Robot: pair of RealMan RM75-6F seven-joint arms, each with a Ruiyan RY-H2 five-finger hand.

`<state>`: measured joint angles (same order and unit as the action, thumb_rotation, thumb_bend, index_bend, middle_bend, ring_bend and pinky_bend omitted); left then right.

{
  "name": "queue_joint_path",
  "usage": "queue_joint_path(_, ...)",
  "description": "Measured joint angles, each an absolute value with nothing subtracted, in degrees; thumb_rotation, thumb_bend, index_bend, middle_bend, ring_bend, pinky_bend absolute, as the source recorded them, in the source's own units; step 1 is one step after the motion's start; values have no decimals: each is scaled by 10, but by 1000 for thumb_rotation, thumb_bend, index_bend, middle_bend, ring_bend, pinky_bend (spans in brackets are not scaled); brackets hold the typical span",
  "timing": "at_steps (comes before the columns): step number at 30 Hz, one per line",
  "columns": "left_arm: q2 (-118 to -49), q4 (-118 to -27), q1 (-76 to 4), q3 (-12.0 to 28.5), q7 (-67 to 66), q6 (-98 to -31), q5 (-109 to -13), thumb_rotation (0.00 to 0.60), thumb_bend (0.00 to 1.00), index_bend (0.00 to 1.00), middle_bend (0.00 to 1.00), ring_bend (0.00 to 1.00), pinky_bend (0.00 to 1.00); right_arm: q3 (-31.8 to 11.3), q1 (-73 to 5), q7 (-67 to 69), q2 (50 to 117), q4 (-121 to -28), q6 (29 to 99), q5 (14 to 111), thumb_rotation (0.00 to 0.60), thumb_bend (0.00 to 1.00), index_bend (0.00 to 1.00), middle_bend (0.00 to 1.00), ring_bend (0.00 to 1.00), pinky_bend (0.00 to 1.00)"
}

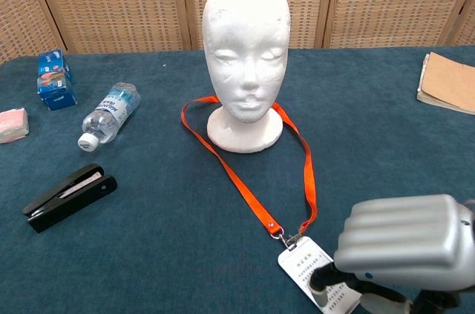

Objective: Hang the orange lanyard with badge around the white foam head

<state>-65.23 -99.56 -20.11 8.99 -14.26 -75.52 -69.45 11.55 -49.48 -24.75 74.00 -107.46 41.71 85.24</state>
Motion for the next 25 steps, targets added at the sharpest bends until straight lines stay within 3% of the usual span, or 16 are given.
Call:
queue_joint_path(8,-651,-1000,-198,86,-141,-759,-706,600,0,0,0,0,0,114,-465,-100,708,-1015,589,1025,600,834,309,774,712,906)
queue_joint_path(14,-648,-1008,-189,80,-136,-771,-722,600,0,0,0,0,0,109,-428,-62,672,-954,702,1068,600,827,305,759,701,904)
queue_joint_path(16,-646,-1010,-183,76,-135,-780,-731,600,0,0,0,0,0,107,-412,-46,664,-928,737,1072,600,792,258,717,674,882)
queue_joint_path(18,-645,-1012,-176,72,-136,-792,-740,600,0,0,0,0,0,103,-392,-24,657,-891,777,1072,600,625,145,592,579,770)
queue_joint_path(20,-645,-1014,-170,69,-138,-805,-749,600,0,0,0,0,0,96,-366,-12,653,-852,815,1064,600,249,25,293,283,429)
queue_joint_path(22,-645,-1017,-159,63,-138,-822,-761,600,0,0,0,0,0,85,-340,-15,653,-826,845,1045,600,46,0,69,57,131)
queue_joint_path(23,-646,-1017,-152,59,-138,-831,-767,600,0,0,0,0,0,79,-323,-22,654,-818,859,1023,600,5,0,8,3,38)
queue_joint_path(25,-647,-1018,-136,50,-133,-849,-782,600,0,0,0,0,0,68,-297,-34,653,-823,871,982,600,0,0,0,0,0)
